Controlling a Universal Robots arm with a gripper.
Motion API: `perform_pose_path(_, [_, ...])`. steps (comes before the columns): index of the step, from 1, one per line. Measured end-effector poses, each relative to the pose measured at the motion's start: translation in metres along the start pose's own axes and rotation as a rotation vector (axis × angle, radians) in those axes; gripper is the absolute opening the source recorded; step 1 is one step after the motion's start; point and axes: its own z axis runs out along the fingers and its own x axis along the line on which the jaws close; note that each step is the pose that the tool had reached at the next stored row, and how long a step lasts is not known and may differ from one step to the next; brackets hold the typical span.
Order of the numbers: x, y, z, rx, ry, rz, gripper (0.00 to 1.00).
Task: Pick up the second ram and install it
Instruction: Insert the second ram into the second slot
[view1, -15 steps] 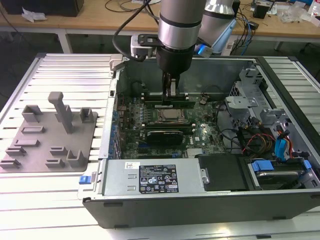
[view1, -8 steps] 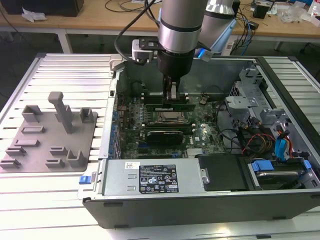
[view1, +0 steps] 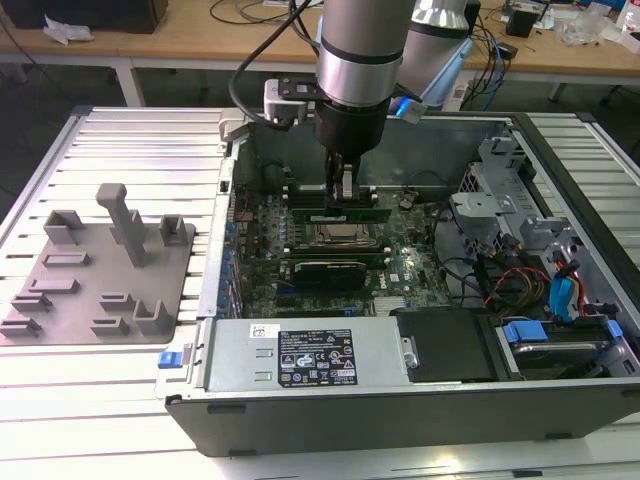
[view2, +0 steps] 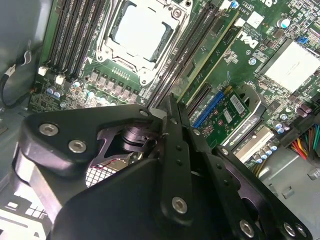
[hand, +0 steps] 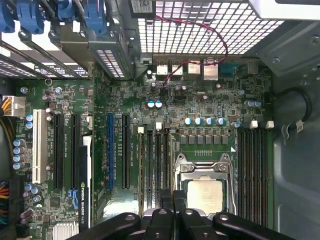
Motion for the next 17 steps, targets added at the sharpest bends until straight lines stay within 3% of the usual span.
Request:
perform_pose_path(12, [0.0046, 0.0000, 0.0014, 0.0000, 0.0002, 0.000, 0.09])
perform_pose_path(17, [0.0052, -0.0006, 0.0167, 0.0000, 0.0002, 0.000, 0.09])
